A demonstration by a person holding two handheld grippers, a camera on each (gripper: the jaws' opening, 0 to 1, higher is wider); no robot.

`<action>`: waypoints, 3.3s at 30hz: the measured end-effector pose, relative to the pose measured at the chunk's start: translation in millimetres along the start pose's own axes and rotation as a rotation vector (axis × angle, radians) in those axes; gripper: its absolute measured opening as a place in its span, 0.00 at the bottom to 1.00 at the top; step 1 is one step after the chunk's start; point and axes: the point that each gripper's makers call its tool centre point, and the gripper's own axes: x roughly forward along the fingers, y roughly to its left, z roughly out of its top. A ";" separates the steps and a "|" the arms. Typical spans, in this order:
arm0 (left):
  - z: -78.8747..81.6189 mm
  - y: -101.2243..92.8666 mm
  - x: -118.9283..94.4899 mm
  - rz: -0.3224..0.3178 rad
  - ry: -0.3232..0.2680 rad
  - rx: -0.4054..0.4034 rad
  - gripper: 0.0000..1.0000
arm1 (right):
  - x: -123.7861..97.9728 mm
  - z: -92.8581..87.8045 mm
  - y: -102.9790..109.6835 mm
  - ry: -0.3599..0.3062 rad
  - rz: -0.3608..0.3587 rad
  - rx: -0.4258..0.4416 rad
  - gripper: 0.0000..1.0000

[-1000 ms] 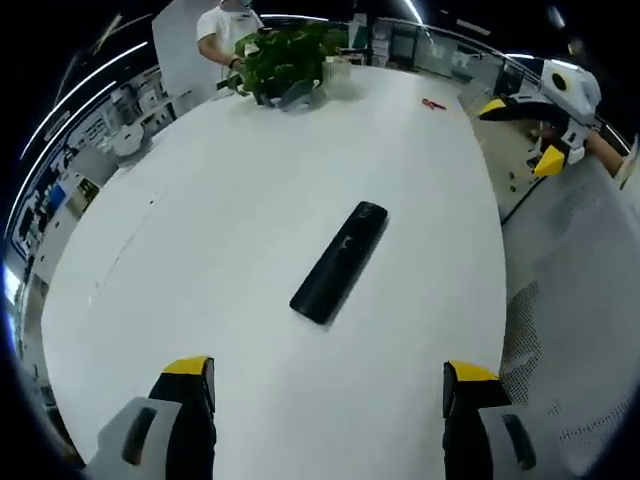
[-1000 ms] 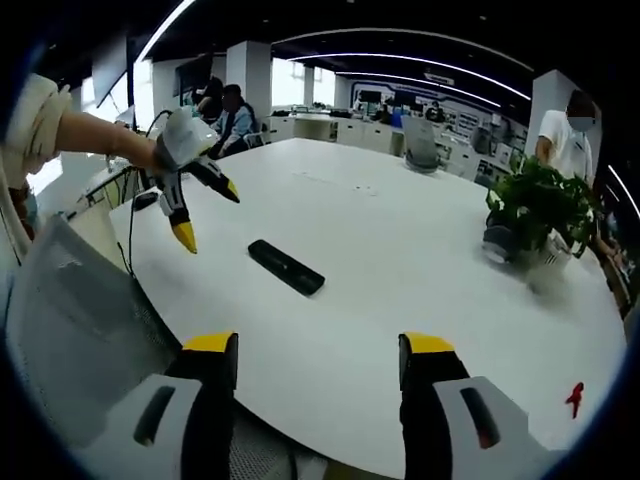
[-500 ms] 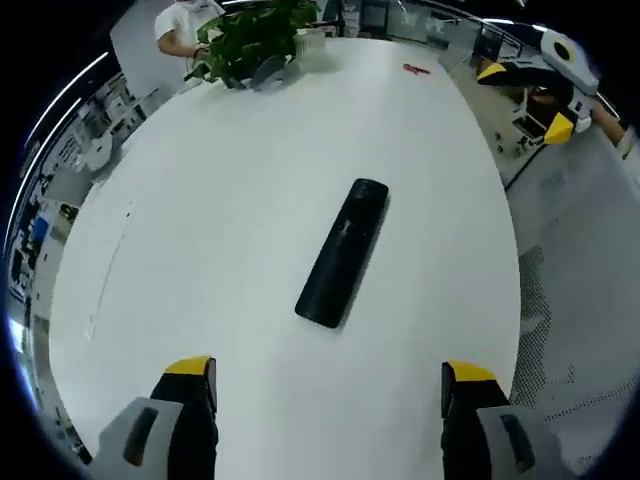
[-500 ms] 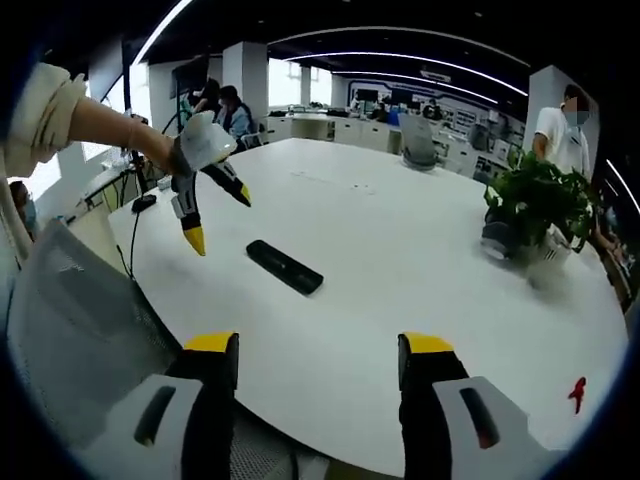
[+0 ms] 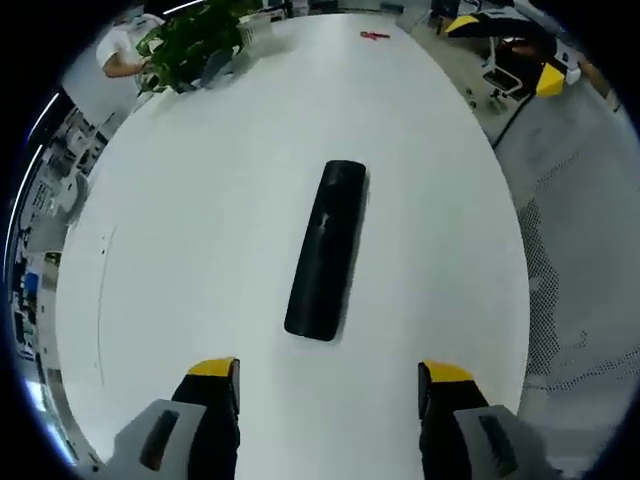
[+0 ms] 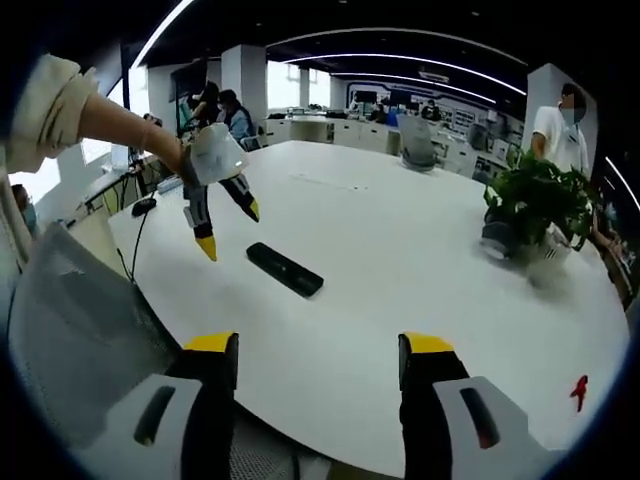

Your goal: Press the specified remote control buttons in sequence, fully releasing each button before pressing the next.

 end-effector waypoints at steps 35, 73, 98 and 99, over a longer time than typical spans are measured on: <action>-1.0 0.1 18.3 -0.059 0.043 0.082 0.59 | 2.1 -3.4 4.6 0.015 0.034 0.019 0.67; 25.4 8.9 20.0 -0.029 -0.052 0.112 0.32 | 2.9 -3.8 6.6 0.019 0.047 0.021 0.66; 23.8 -0.7 19.4 -0.048 -0.033 0.143 0.24 | 3.1 -3.0 6.9 0.016 0.051 0.018 0.66; 23.4 -2.5 19.5 -0.050 -0.032 0.147 0.24 | 3.1 -2.9 7.0 0.016 0.051 0.018 0.66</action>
